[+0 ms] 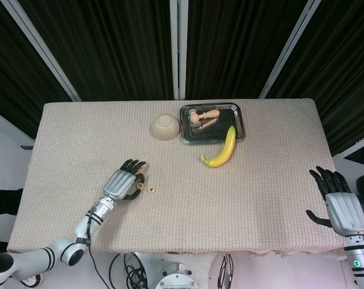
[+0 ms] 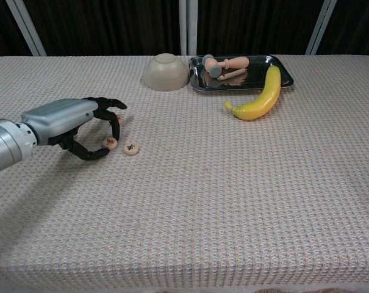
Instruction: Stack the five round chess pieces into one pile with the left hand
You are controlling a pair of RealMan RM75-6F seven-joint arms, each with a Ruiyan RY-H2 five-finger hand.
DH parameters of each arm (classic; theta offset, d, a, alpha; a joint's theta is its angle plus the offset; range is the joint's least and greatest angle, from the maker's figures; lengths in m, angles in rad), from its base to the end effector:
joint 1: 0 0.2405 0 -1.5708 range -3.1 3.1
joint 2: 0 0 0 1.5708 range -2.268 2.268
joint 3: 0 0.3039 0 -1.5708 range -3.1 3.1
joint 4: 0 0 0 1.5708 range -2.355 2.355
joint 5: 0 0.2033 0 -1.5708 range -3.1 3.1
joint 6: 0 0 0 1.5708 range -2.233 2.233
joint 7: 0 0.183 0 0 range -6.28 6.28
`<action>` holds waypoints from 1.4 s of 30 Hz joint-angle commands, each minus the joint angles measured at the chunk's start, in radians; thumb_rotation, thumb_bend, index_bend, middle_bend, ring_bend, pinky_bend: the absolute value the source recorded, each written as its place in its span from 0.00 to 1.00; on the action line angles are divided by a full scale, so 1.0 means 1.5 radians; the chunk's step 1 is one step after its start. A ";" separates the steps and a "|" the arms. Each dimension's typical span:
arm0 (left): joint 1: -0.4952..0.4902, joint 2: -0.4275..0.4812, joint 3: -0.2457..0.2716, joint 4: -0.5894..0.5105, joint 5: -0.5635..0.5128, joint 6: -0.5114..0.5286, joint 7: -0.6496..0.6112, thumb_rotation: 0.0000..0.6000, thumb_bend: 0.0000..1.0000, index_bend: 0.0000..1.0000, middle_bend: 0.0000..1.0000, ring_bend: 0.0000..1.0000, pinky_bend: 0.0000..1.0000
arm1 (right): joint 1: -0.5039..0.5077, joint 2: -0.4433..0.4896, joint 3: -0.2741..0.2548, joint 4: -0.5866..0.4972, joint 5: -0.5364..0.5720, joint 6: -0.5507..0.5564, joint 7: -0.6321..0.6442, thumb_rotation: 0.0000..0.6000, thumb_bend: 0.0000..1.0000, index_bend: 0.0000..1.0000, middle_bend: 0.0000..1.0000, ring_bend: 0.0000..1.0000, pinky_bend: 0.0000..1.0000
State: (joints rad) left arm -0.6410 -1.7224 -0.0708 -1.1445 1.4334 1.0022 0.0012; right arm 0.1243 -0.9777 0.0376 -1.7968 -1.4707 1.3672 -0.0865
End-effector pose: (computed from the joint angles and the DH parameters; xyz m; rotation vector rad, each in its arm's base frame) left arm -0.2217 0.3790 -0.0788 -1.9349 -0.9804 -0.9959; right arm -0.3252 -0.2292 0.1982 1.4841 -0.9513 0.8134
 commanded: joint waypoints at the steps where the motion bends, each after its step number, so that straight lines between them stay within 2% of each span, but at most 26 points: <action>1: 0.000 0.003 0.000 -0.001 0.002 0.002 -0.002 1.00 0.35 0.47 0.06 0.00 0.00 | 0.000 0.000 0.000 0.000 0.001 0.000 0.000 1.00 0.13 0.00 0.00 0.00 0.00; 10: 0.003 0.037 -0.008 -0.032 0.007 0.027 0.010 1.00 0.35 0.49 0.08 0.00 0.00 | 0.000 0.001 0.001 0.001 0.002 0.000 0.003 1.00 0.13 0.00 0.00 0.00 0.00; 20: 0.025 0.104 -0.008 -0.065 -0.028 0.014 -0.001 1.00 0.35 0.48 0.08 0.00 0.00 | -0.001 0.004 -0.003 -0.002 -0.010 0.003 0.005 1.00 0.13 0.00 0.00 0.00 0.00; 42: 0.039 0.107 0.003 -0.043 -0.025 0.015 -0.021 1.00 0.37 0.47 0.08 0.00 0.00 | -0.001 0.000 -0.004 -0.001 -0.008 0.002 -0.004 1.00 0.13 0.00 0.00 0.00 0.00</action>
State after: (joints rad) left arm -0.5826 -1.5626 -0.0659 -1.2083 1.3959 1.0244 -0.0312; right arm 0.1234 -0.9777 0.0312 -1.7976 -1.4833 1.3699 -0.0933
